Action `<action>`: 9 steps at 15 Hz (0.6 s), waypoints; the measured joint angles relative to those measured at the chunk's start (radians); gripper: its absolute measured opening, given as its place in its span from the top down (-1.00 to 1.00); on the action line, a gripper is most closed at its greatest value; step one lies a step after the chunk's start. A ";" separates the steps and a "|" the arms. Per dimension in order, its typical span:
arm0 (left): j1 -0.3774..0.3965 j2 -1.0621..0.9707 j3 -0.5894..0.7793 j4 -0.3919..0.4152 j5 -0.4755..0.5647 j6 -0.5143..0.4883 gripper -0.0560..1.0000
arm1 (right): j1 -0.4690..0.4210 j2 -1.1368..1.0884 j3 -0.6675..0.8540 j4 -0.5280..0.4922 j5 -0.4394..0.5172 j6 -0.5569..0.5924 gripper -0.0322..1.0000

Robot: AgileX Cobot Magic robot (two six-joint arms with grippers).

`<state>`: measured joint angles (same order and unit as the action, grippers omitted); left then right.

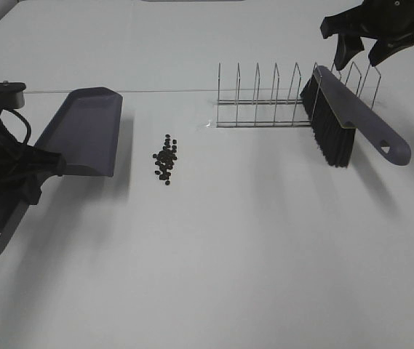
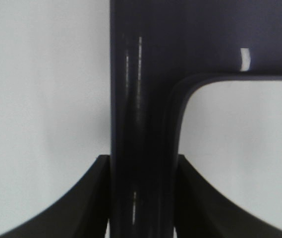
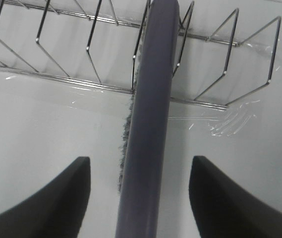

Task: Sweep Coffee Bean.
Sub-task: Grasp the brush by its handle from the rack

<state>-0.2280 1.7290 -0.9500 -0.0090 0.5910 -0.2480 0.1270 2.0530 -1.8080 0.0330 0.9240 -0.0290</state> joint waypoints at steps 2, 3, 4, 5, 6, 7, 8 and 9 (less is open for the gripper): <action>0.000 0.000 0.000 0.001 0.000 -0.003 0.22 | 0.001 0.060 -0.072 -0.033 0.049 0.069 -0.16; 0.000 0.000 0.000 0.001 0.000 -0.003 0.22 | 0.000 0.090 -0.101 -0.044 0.067 0.084 -0.16; 0.000 0.000 0.000 0.002 0.003 -0.003 0.22 | 0.000 0.124 -0.133 -0.045 0.087 0.087 -0.16; 0.000 0.000 0.000 0.002 0.003 -0.003 0.22 | 0.000 0.144 -0.143 -0.045 0.095 0.087 -0.16; 0.000 0.000 0.000 0.002 0.004 -0.003 0.22 | 0.000 0.166 -0.146 -0.046 0.094 0.088 -0.16; 0.000 0.000 0.000 0.002 0.006 -0.003 0.22 | 0.000 0.184 -0.146 -0.048 0.093 0.088 -0.16; 0.000 0.000 0.000 0.002 0.007 -0.003 0.22 | 0.000 0.201 -0.146 -0.051 0.089 0.088 -0.16; 0.000 0.000 0.000 0.002 0.007 -0.003 0.22 | 0.000 0.216 -0.146 -0.051 0.079 0.088 -0.16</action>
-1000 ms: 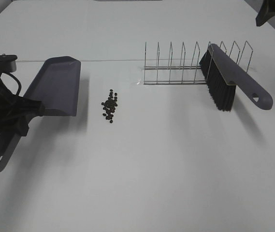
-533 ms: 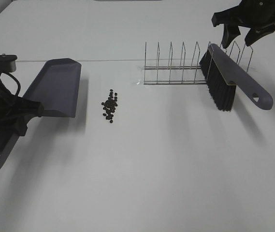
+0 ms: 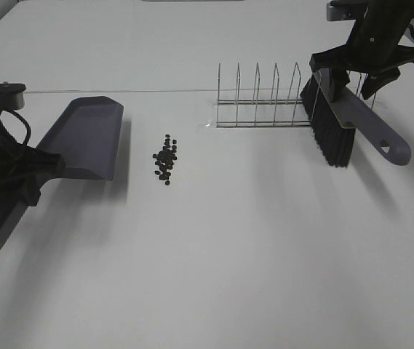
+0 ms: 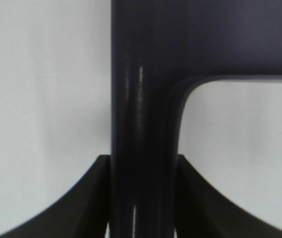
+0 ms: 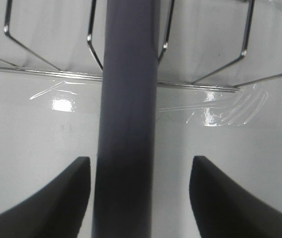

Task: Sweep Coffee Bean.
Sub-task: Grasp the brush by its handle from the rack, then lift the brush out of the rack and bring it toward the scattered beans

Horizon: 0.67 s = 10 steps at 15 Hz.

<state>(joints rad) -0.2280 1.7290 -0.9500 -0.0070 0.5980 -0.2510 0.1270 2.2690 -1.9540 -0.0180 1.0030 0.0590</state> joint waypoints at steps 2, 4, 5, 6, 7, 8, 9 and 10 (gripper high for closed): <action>0.000 0.000 0.000 0.007 0.001 0.000 0.22 | 0.000 0.027 -0.003 0.000 -0.024 0.001 -0.16; 0.000 0.000 0.000 0.007 0.005 0.000 0.22 | 0.000 0.059 -0.003 0.000 -0.048 0.004 -0.12; 0.000 0.000 0.000 0.018 0.010 0.000 0.22 | 0.000 0.081 -0.003 0.001 -0.060 0.015 -0.01; 0.000 0.000 0.000 0.018 0.009 0.000 0.22 | 0.000 0.081 -0.006 0.002 -0.061 0.019 0.05; 0.000 0.000 0.000 0.018 0.009 0.000 0.22 | 0.000 0.082 -0.007 0.008 -0.061 0.024 0.28; 0.000 0.000 0.000 0.018 0.009 0.000 0.22 | 0.002 0.083 -0.007 0.010 -0.061 0.025 0.27; 0.000 0.000 0.000 0.019 0.009 0.000 0.22 | 0.002 0.084 -0.009 0.009 -0.060 0.025 0.27; 0.000 0.000 0.000 0.019 0.009 0.000 0.22 | 0.002 0.084 -0.010 0.009 -0.058 0.026 0.27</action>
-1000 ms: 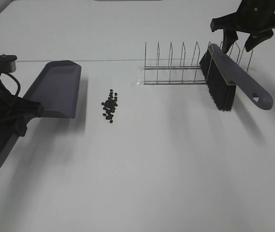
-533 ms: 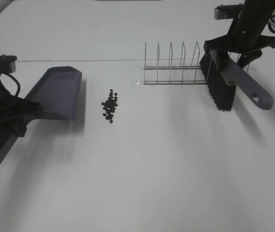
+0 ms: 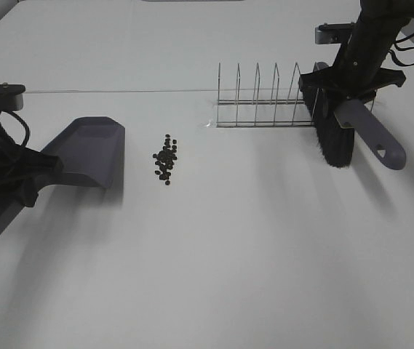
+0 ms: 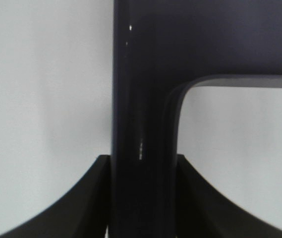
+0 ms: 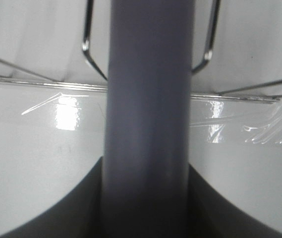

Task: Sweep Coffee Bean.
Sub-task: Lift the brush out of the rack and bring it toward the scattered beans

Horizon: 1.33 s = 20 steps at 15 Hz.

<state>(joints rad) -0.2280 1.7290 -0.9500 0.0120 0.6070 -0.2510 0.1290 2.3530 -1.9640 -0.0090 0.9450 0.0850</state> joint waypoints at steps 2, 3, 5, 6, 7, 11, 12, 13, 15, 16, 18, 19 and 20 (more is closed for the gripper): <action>0.000 0.000 0.000 0.000 0.000 0.000 0.22 | 0.000 -0.002 -0.016 0.000 0.024 0.000 0.27; 0.000 0.000 0.000 0.000 0.000 0.000 0.22 | 0.000 -0.006 -0.022 0.000 0.032 0.000 0.27; 0.000 0.000 0.000 0.000 0.000 -0.002 0.22 | 0.000 -0.053 -0.059 -0.002 0.072 0.002 0.27; 0.000 0.000 0.000 0.001 0.000 -0.003 0.22 | -0.001 -0.130 -0.084 -0.007 0.101 0.004 0.27; 0.000 0.000 0.000 0.001 0.000 -0.002 0.22 | -0.001 -0.171 -0.086 -0.009 0.122 0.005 0.27; 0.000 0.000 0.000 0.002 0.000 -0.002 0.22 | -0.001 -0.233 -0.086 -0.005 0.266 -0.021 0.27; 0.000 0.000 0.000 0.002 0.000 -0.002 0.22 | -0.001 -0.233 -0.086 -0.005 0.271 -0.027 0.27; 0.000 0.000 0.000 0.002 0.000 -0.002 0.22 | -0.001 -0.236 -0.077 0.009 0.272 -0.038 0.27; 0.000 0.000 0.001 0.002 0.000 -0.002 0.22 | -0.001 -0.271 -0.015 0.056 0.273 -0.066 0.27; 0.000 0.000 0.002 0.000 0.000 -0.002 0.22 | 0.001 -0.300 0.042 0.070 0.273 -0.075 0.27; -0.003 0.000 0.002 -0.005 0.000 -0.002 0.22 | 0.027 -0.368 0.169 0.043 0.275 -0.075 0.27; -0.015 0.003 0.002 -0.005 -0.001 -0.002 0.22 | 0.061 -0.397 0.226 0.018 0.276 -0.072 0.27; -0.031 0.013 0.002 -0.005 -0.001 -0.002 0.22 | 0.107 -0.420 0.282 0.009 0.269 -0.048 0.27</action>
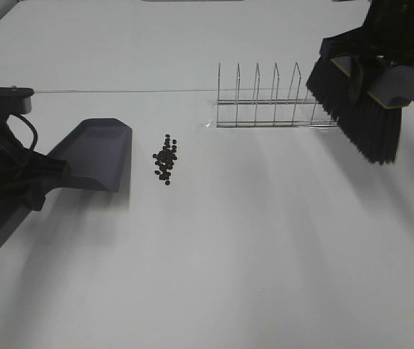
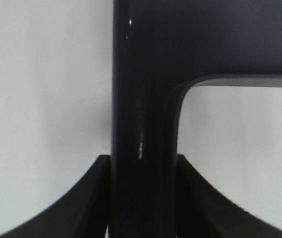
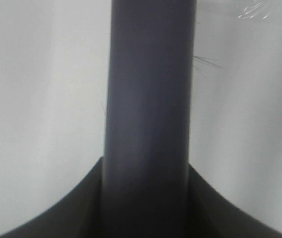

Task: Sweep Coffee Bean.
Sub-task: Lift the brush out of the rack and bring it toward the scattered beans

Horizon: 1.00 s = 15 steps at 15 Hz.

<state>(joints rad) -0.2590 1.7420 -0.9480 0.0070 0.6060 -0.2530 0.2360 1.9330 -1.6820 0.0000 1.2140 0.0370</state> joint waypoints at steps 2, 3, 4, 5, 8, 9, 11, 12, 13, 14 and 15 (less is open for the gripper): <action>-0.020 0.047 0.000 -0.014 -0.003 -0.003 0.22 | 0.084 -0.019 0.081 -0.008 -0.071 0.059 0.27; -0.020 0.061 0.000 -0.015 -0.003 -0.004 0.22 | 0.106 -0.019 0.096 -0.008 -0.085 0.074 0.27; -0.020 0.105 0.000 -0.016 -0.008 -0.005 0.22 | 0.173 -0.013 0.154 -0.020 -0.144 0.113 0.27; -0.020 0.123 0.000 -0.023 -0.021 -0.005 0.22 | 0.200 0.001 0.160 -0.033 -0.163 0.130 0.27; -0.021 0.170 0.000 -0.059 -0.081 -0.005 0.22 | 0.263 0.077 0.161 -0.077 -0.224 0.158 0.27; -0.021 0.183 0.000 -0.066 -0.092 -0.005 0.22 | 0.274 0.107 0.161 -0.103 -0.236 0.161 0.27; -0.021 0.198 0.000 -0.071 -0.100 -0.005 0.22 | 0.274 0.149 0.160 -0.143 -0.238 0.186 0.27; -0.021 0.200 -0.001 -0.078 -0.110 -0.005 0.22 | 0.274 0.173 0.144 -0.173 -0.237 0.201 0.27; -0.021 0.204 -0.001 -0.087 -0.113 -0.005 0.22 | 0.274 0.197 0.114 -0.183 -0.237 0.204 0.27; -0.021 0.206 -0.002 -0.091 -0.113 -0.005 0.22 | 0.280 0.218 0.074 -0.191 -0.233 0.204 0.27; -0.021 0.207 -0.004 -0.091 -0.113 -0.005 0.22 | 0.294 0.245 0.032 -0.192 -0.217 0.204 0.27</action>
<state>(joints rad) -0.2800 1.9490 -0.9520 -0.0840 0.4930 -0.2580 0.5300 2.1780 -1.6500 -0.1920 0.9970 0.2410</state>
